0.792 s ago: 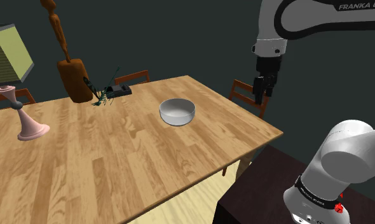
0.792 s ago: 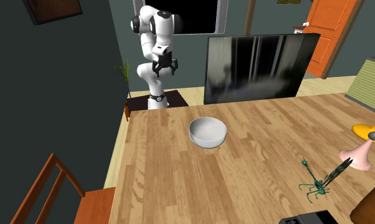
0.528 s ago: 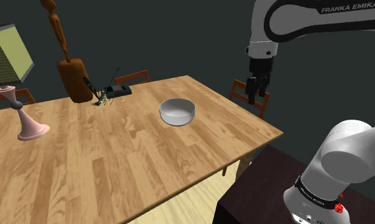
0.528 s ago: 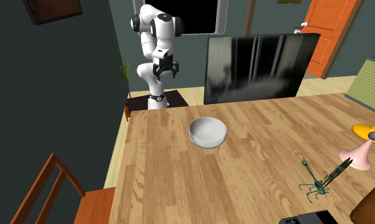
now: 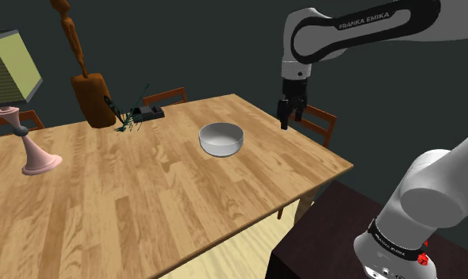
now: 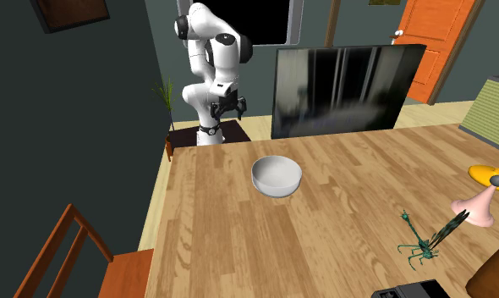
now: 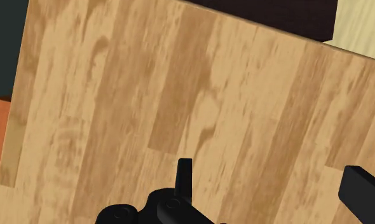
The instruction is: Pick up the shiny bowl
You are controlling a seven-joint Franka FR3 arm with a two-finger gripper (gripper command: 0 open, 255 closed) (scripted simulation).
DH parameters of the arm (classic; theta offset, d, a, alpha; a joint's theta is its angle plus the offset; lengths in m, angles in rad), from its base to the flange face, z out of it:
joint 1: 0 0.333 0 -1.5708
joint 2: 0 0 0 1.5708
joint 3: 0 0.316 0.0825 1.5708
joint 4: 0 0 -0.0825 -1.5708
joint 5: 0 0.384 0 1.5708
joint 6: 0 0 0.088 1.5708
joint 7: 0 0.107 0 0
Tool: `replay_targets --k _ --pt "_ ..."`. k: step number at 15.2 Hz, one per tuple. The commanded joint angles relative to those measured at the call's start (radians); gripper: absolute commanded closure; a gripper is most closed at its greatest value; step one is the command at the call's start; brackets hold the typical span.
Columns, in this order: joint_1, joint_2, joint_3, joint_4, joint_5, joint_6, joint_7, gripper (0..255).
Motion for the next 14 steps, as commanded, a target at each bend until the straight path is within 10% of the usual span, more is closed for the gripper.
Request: replay_targets --k 1,14 --pt "0.0 0.084 -0.002 0.053 0.006 0.036 -0.004 0" --pt "-0.002 0.587 -0.008 0.475 0.048 0.14 -0.029 0"
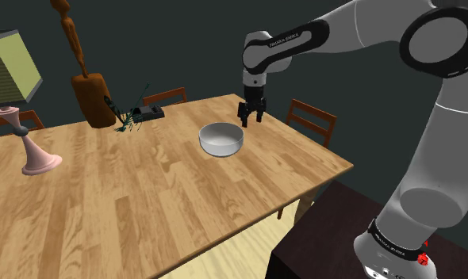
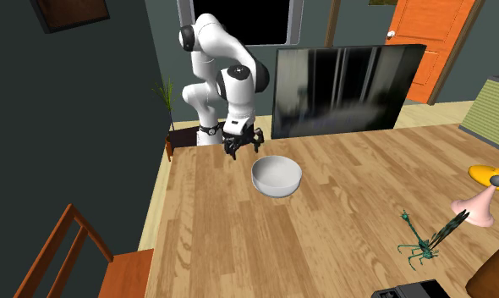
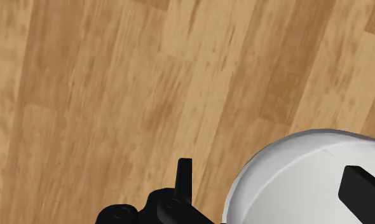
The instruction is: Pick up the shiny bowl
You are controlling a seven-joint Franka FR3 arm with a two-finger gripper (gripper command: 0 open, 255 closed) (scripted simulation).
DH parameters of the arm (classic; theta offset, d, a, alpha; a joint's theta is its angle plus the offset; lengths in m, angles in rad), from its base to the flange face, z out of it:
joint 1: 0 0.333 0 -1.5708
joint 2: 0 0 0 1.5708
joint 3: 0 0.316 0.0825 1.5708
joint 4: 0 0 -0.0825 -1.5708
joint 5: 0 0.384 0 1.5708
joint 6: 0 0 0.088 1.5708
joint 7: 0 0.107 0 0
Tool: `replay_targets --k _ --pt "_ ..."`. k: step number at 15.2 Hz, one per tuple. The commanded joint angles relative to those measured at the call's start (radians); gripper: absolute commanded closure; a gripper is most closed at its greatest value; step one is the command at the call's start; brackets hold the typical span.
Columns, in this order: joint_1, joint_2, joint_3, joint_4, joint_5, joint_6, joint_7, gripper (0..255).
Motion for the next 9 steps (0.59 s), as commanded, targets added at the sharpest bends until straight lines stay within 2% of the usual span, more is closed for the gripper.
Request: replay_targets --k 1,6,9 --pt "-0.001 0.082 0.0 0.089 0.007 -0.003 -0.003 0" --pt "-0.004 0.283 0.003 0.327 0.02 -0.03 -0.006 0" --pt "-0.003 0.294 0.004 0.303 0.021 0.005 -0.009 0"
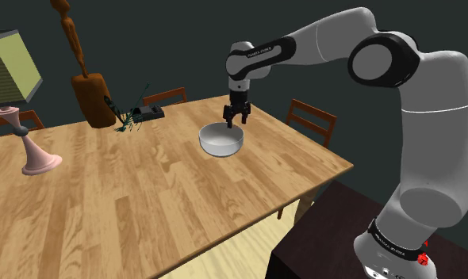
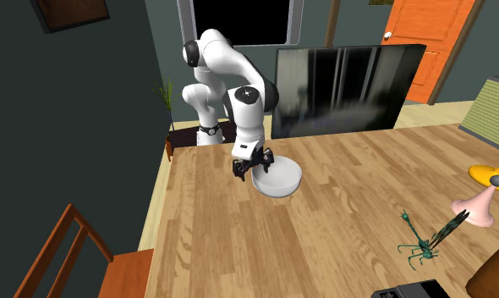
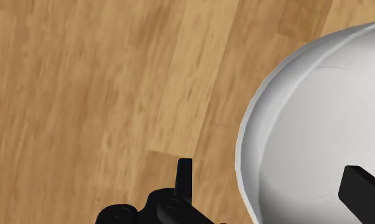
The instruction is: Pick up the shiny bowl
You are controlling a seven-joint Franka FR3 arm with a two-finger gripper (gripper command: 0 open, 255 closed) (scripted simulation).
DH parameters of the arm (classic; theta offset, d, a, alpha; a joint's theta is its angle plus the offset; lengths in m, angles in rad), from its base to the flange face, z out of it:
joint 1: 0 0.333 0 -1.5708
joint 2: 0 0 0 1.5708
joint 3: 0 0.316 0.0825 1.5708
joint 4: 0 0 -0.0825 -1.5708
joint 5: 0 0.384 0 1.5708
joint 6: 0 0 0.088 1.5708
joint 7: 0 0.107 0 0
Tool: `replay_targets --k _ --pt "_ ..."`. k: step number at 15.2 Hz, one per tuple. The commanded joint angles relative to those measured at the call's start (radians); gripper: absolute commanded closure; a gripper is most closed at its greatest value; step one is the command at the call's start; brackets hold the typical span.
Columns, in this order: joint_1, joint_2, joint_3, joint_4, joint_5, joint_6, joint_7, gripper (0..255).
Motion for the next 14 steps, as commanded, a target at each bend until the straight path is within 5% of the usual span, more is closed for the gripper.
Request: replay_targets --k 1,6,7,14 --pt "0.0 0.012 0.0 -0.009 0.001 0.021 -0.002 0" --pt "0.001 0.028 0.0 -0.033 0.002 0.062 -0.007 0" --pt "0.002 0.027 0.001 -0.034 0.002 0.062 -0.005 255" --pt "0.001 0.027 0.001 -0.034 0.002 0.061 -0.006 255"
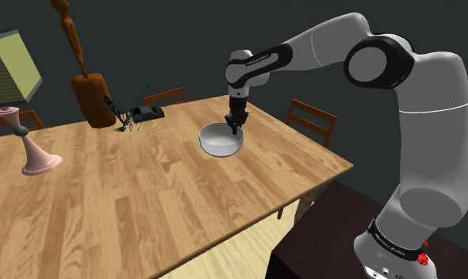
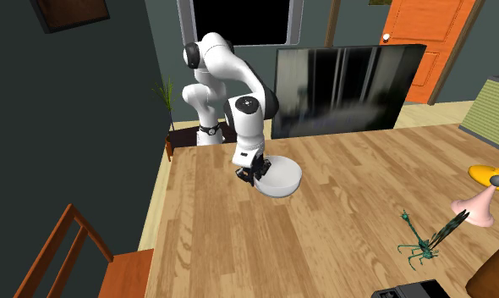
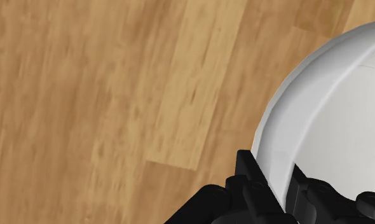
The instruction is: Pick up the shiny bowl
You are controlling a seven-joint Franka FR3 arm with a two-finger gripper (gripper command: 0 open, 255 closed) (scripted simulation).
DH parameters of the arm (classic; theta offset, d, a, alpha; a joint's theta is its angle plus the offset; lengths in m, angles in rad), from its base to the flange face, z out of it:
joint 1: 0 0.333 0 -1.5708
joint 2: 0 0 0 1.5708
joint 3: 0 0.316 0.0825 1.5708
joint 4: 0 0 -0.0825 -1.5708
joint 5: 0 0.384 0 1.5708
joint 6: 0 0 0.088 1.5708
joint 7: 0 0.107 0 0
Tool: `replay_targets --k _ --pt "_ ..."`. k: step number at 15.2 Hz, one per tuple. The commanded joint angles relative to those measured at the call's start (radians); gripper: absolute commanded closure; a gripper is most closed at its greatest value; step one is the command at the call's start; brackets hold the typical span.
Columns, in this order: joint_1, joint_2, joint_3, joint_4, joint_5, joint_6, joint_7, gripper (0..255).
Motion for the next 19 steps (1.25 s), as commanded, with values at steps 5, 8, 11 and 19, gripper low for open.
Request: replay_targets --k 5,8,11,19 --pt "-0.001 -0.012 0.0 0.021 -0.001 -0.033 0.003 255" --pt "-0.001 -0.023 0.0 0.044 -0.002 -0.068 0.007 255" --pt "-0.001 -0.034 0.0 0.07 -0.003 -0.103 0.011 255" --pt "-0.002 -0.049 0.0 0.13 -0.004 -0.178 0.019 255"
